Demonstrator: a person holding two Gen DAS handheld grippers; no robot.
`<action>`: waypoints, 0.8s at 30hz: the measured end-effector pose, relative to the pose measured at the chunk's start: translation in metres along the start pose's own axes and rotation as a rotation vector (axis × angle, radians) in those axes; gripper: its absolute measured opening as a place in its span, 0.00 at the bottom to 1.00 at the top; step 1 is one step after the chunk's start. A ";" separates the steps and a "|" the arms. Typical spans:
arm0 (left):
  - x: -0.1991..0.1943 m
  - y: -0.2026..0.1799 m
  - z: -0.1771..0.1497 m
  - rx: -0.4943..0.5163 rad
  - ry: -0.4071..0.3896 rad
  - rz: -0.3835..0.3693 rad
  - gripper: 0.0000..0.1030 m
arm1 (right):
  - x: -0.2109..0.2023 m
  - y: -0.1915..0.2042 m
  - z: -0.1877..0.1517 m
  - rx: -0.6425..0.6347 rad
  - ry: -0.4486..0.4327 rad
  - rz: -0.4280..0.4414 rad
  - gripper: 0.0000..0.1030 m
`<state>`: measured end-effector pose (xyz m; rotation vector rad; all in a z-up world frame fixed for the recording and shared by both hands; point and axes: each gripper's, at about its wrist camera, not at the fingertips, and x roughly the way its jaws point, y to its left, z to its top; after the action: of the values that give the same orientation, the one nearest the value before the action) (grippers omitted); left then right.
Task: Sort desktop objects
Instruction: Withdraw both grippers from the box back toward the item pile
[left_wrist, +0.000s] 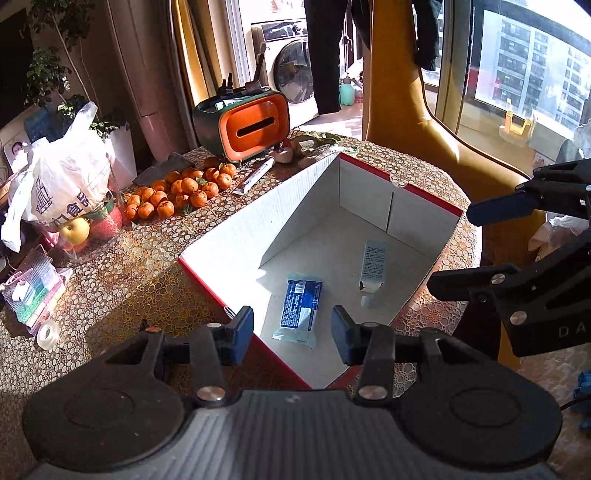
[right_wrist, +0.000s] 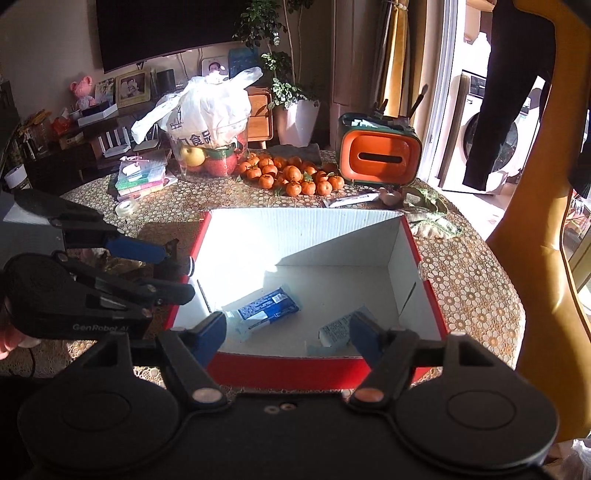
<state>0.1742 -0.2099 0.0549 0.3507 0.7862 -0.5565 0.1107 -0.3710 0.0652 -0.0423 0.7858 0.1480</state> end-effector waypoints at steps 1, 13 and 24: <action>-0.006 0.001 -0.004 -0.012 -0.010 0.003 0.43 | -0.004 0.003 -0.001 0.000 -0.012 -0.005 0.71; -0.069 0.016 -0.050 -0.128 -0.108 0.045 0.43 | -0.036 0.042 -0.017 0.011 -0.097 0.009 0.72; -0.111 0.028 -0.098 -0.200 -0.151 0.088 0.43 | -0.053 0.083 -0.031 0.003 -0.181 0.032 0.75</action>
<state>0.0716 -0.1024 0.0754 0.1557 0.6709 -0.4128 0.0394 -0.2978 0.0819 -0.0132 0.6060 0.1786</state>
